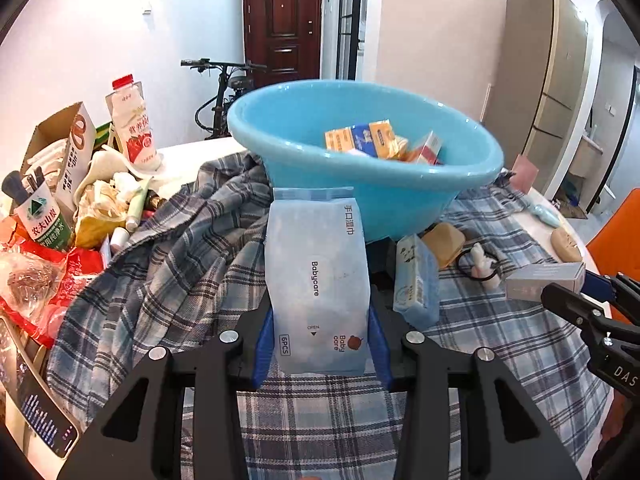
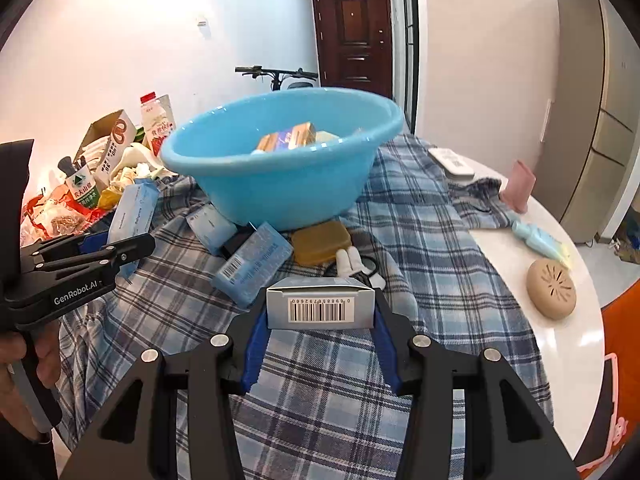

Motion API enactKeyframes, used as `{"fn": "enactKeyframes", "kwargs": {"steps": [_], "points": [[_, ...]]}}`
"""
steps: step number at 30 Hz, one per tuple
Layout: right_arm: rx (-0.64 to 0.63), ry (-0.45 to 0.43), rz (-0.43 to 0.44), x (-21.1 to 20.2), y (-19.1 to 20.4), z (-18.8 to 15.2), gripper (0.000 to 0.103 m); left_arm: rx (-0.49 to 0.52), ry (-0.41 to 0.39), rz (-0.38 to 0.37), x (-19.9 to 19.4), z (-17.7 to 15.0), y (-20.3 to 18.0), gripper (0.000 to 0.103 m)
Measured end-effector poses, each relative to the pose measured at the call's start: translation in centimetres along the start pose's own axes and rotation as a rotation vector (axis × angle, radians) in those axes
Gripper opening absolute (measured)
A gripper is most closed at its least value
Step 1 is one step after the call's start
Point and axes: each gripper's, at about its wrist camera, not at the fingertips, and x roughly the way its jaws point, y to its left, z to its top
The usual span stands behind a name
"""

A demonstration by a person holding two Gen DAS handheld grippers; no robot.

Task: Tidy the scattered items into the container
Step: 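Lift the grey box and Babycare pack and carry both over the basin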

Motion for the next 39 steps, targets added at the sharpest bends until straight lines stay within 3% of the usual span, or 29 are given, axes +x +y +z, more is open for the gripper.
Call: {"fn": "enactKeyframes", "kwargs": {"steps": [22,39], "points": [[-0.058,-0.19,-0.013,-3.5,4.3,7.1,0.049,-0.014,-0.124,-0.025,-4.0,4.7,0.4,0.039],[-0.07,-0.238,0.0,-0.8,4.6,12.7,0.049,-0.012,-0.167,-0.01,-2.6,9.8,0.1,0.039]]}}
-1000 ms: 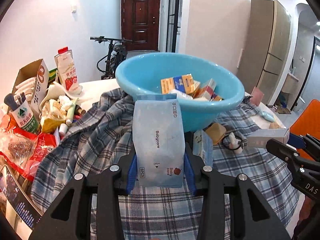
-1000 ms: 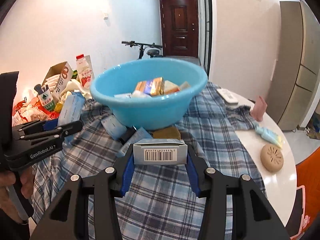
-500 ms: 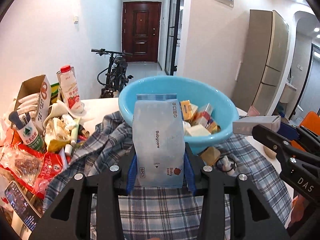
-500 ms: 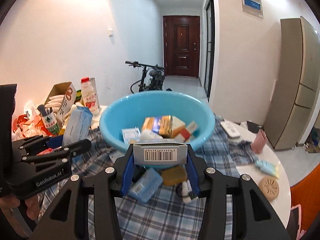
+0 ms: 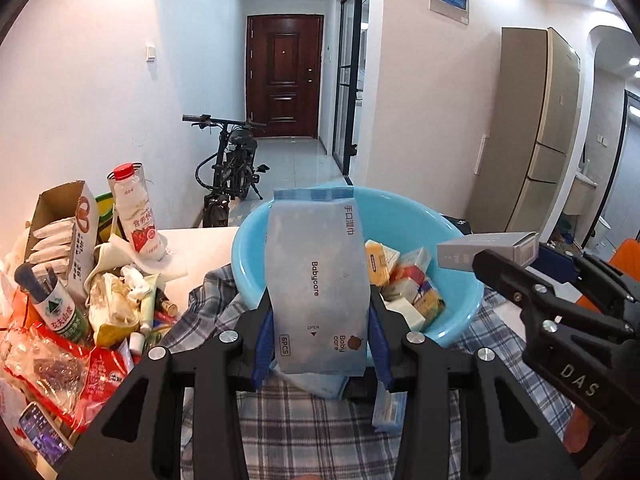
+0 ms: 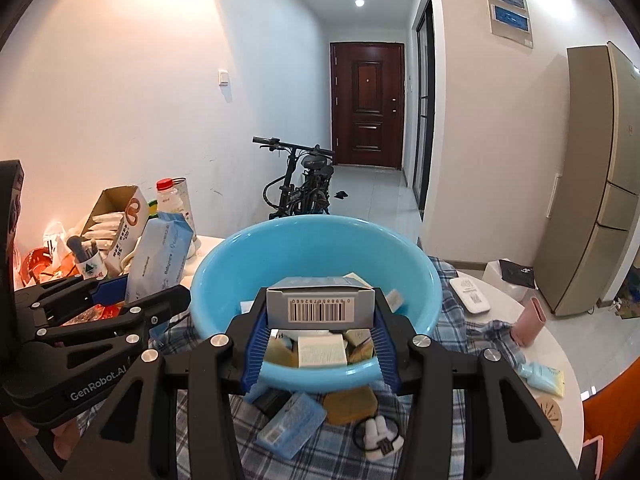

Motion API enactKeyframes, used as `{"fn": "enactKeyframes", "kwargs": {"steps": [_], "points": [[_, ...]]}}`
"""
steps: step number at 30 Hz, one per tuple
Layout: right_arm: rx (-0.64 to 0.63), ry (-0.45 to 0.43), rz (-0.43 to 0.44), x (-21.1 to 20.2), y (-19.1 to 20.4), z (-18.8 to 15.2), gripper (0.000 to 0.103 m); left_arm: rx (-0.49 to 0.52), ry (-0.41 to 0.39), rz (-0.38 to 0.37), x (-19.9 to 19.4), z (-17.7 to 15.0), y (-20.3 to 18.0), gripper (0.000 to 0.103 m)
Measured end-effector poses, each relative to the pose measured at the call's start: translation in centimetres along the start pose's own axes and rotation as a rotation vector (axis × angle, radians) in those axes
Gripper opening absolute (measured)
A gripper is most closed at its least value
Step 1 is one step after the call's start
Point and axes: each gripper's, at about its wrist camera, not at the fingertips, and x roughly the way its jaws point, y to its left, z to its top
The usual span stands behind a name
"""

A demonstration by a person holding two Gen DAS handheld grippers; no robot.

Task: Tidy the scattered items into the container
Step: 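Lift the grey box and Babycare pack and carry both over the basin, then open the right gripper to drop the grey box while the left gripper releases the Babycare pack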

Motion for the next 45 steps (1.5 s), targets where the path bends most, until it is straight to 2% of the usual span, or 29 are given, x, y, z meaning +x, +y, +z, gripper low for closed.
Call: {"fn": "enactKeyframes", "kwargs": {"steps": [16,35,37,38,40,45], "points": [[-0.016,0.024,-0.023,5.7,-0.4,2.1,0.049,0.005,0.008,0.005,4.1,2.7,0.2,0.04],[-0.051,0.061,-0.021,7.4,0.0,1.3,0.05,-0.01,0.027,-0.001,5.3,2.5,0.5,0.04],[-0.077,0.071,-0.038,7.5,0.3,1.2,0.068,-0.009,0.025,0.022,5.3,2.5,0.6,0.038],[-0.078,0.064,-0.063,7.4,0.2,1.2,0.081,-0.01,0.021,0.032,5.3,2.5,0.8,0.038],[-0.08,0.045,-0.097,7.1,0.0,1.2,0.095,-0.025,0.027,0.017,5.3,2.6,1.3,0.039],[-0.073,0.038,-0.079,6.6,-0.2,1.2,0.101,-0.031,0.025,0.018,5.2,2.6,1.5,0.039]]}}
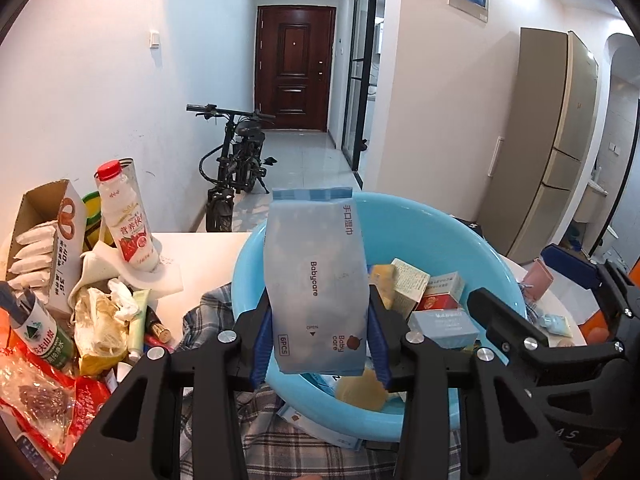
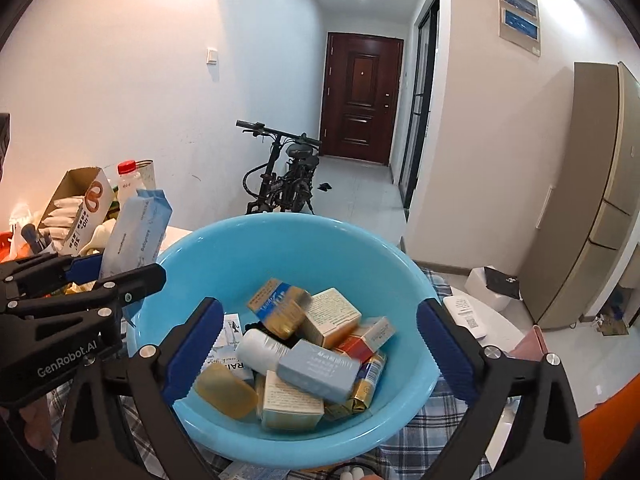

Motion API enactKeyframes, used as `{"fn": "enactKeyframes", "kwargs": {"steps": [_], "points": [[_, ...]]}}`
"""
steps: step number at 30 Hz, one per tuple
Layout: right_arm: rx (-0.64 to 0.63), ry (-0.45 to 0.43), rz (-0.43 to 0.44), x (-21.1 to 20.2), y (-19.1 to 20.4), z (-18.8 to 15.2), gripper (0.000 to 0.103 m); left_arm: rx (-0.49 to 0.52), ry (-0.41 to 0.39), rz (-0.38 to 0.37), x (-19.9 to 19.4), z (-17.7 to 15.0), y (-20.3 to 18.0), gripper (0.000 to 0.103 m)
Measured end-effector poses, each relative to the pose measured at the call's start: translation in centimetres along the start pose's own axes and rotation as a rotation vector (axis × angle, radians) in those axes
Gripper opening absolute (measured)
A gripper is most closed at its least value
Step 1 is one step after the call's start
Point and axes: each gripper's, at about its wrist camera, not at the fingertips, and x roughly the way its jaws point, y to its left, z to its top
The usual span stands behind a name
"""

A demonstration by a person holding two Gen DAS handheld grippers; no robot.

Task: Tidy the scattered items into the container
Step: 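Open the right gripper to drop the grey box while the left gripper releases the Babycare pack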

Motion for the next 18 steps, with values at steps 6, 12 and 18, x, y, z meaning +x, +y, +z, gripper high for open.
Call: {"fn": "enactKeyframes", "kwargs": {"steps": [6,12,18], "points": [[-0.023,-0.017,-0.028,-0.6,0.0,-0.4,0.103,0.002,0.0,-0.001,-0.1,-0.1,-0.2,0.039],[-0.025,-0.021,-0.05,-1.2,-0.7,-1.3,0.103,0.008,0.0,-0.002,-0.2,-0.2,-0.6,0.039],[0.029,-0.015,-0.046,-1.4,-2.6,-2.0,0.103,0.018,-0.001,-0.004,-0.4,-0.1,-1.3,0.039]]}}
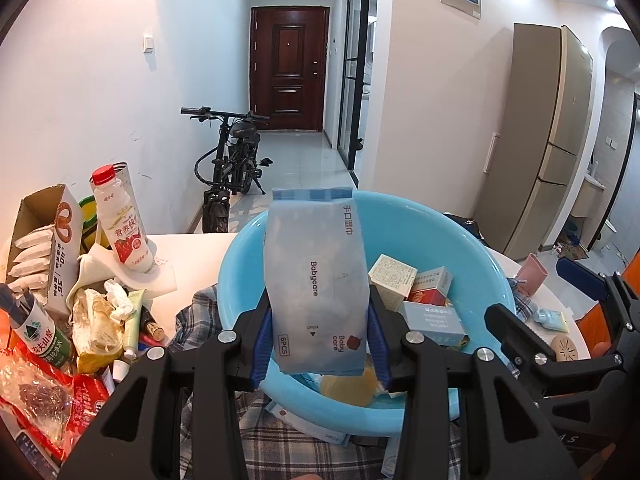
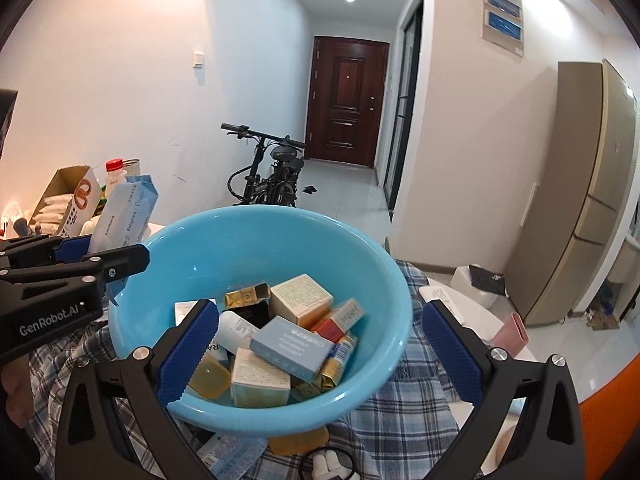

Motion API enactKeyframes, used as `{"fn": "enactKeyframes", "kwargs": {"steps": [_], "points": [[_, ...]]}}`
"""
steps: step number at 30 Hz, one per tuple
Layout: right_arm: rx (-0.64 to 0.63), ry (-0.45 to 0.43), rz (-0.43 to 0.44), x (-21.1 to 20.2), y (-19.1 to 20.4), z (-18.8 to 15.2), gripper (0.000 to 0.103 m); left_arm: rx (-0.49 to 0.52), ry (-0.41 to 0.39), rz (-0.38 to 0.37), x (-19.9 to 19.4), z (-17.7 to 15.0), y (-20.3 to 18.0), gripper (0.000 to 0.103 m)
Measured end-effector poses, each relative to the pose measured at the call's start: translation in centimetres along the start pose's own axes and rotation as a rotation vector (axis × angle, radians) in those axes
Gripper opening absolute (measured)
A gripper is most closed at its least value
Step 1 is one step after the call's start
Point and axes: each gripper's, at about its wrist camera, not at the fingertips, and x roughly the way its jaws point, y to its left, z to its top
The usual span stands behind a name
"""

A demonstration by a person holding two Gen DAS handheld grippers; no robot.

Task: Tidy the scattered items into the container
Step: 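Open the right gripper to drop the grey box while the left gripper releases the Babycare pack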

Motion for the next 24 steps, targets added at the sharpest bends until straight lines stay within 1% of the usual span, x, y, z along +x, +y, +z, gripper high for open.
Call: {"fn": "enactKeyframes", "kwargs": {"steps": [7,17,18,19,20,21,23,24], "points": [[0.037,-0.001,0.014,-0.7,-1.4,-0.8,0.103,0.02,0.008,0.005,0.4,0.1,-1.0,0.039],[0.055,-0.009,0.03,-1.3,-1.9,-1.2,0.103,0.036,0.017,0.01,1.0,0.0,-2.0,0.04],[0.056,-0.009,0.029,-1.4,-2.0,-1.2,0.103,0.035,0.016,0.016,1.0,0.0,-2.0,0.046],[0.056,-0.008,0.027,-1.5,-2.0,-1.2,0.103,0.035,0.015,0.022,1.0,0.0,-2.0,0.068],[0.053,-0.011,0.023,-1.7,-2.1,-1.2,0.103,0.036,0.01,0.03,1.0,0.0,-2.0,0.081],[0.052,-0.017,0.019,-2.0,-2.1,-1.2,0.103,0.036,-0.001,0.038,0.9,0.0,-2.0,0.101],[0.052,-0.028,0.021,-2.5,-2.1,-1.2,0.103,0.036,-0.024,0.063,0.7,0.1,-2.0,0.102],[0.054,-0.033,0.025,-2.8,-2.2,-1.2,0.103,0.04,-0.021,0.074,0.7,0.1,-2.0,0.102]]}}
